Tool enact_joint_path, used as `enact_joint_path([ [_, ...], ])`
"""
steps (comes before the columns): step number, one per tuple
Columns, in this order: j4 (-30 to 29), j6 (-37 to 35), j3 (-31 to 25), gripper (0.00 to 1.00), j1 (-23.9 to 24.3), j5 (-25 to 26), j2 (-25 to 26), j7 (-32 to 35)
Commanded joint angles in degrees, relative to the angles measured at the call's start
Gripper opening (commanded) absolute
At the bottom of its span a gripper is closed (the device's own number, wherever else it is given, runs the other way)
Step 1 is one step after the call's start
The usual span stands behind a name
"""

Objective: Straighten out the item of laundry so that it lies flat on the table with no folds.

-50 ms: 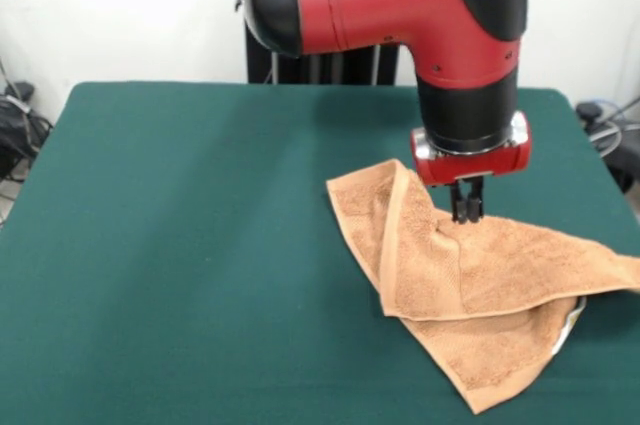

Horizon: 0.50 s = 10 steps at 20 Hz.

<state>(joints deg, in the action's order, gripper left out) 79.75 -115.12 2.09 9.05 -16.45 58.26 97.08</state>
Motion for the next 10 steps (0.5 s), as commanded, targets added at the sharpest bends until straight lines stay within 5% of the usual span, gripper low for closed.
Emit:
enact_joint_path([
  [1,-9.98,3.02,-4.53,0.00,1.06,-2.52,0.83,-3.62],
  [10,-7.13,3.45,-5.23,0.00,1.06,-2.30,2.06,-2.32],
])
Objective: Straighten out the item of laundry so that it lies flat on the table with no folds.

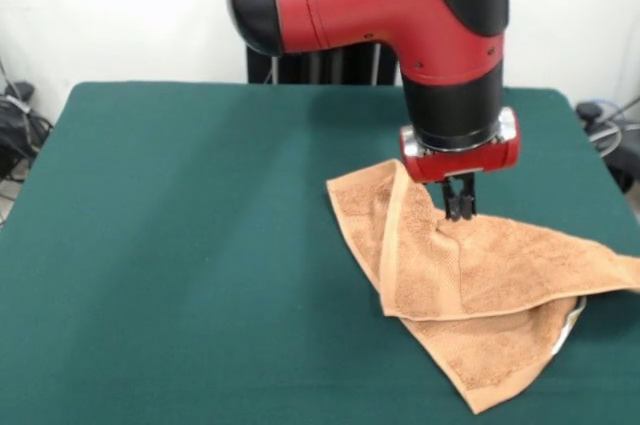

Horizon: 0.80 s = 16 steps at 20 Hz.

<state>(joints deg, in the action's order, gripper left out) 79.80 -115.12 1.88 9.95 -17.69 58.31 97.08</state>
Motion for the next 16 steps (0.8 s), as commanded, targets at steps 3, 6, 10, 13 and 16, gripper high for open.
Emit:
enact_joint_path([
  [3,-6.99,3.69,-5.62,0.00,-0.01,-1.56,2.26,-2.16],
  [6,-6.98,3.82,-6.06,0.00,-0.10,-1.70,2.62,-2.49],
  [10,-6.47,3.72,-6.39,0.00,-0.23,-1.37,2.95,-2.97],
  [13,-6.72,3.90,-6.36,0.00,-0.40,-1.34,2.69,-2.74],
  [16,-6.75,3.86,-6.41,0.00,-0.57,-1.45,2.70,-2.53],
])
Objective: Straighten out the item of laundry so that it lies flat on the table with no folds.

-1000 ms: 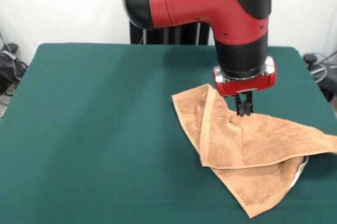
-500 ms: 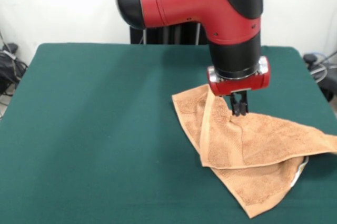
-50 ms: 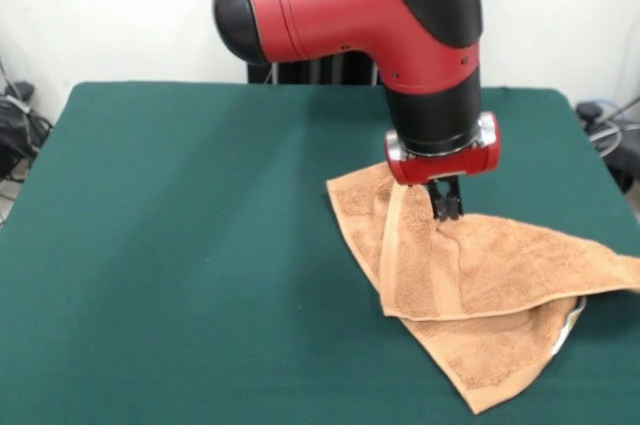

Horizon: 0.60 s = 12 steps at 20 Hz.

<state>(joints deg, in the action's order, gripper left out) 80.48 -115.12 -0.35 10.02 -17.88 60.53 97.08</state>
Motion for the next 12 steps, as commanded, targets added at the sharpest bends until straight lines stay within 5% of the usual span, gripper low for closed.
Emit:
enact_joint_path([
  [1,-7.31,3.89,-4.19,0.00,-0.70,-1.24,0.55,-2.50],
  [12,-7.38,4.76,-4.94,0.00,-1.22,-1.55,0.64,-2.62],
])
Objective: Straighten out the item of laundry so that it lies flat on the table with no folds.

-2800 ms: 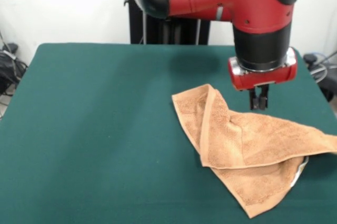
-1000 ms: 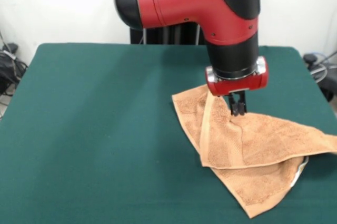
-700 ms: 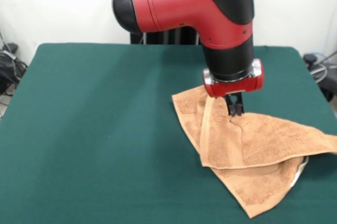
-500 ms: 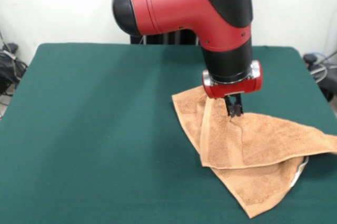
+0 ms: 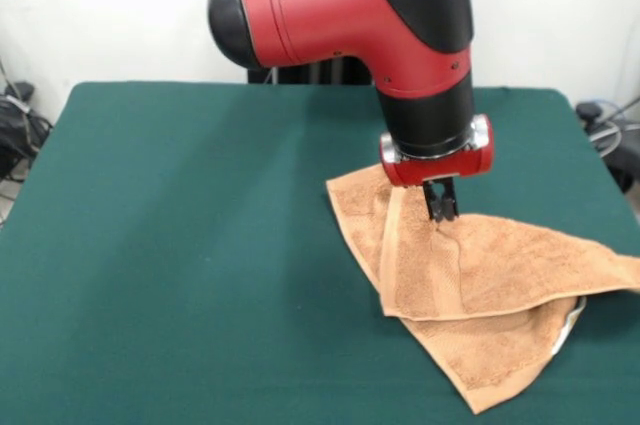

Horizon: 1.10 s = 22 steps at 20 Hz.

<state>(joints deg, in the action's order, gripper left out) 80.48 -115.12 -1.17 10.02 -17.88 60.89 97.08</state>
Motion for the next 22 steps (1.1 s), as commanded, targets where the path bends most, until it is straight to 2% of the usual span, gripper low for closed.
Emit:
enact_joint_path([
  [1,-7.49,4.44,-4.14,0.00,-1.25,-1.73,0.26,-2.49],
  [22,-9.62,7.12,-4.49,0.00,0.34,-4.17,0.97,-6.14],
])
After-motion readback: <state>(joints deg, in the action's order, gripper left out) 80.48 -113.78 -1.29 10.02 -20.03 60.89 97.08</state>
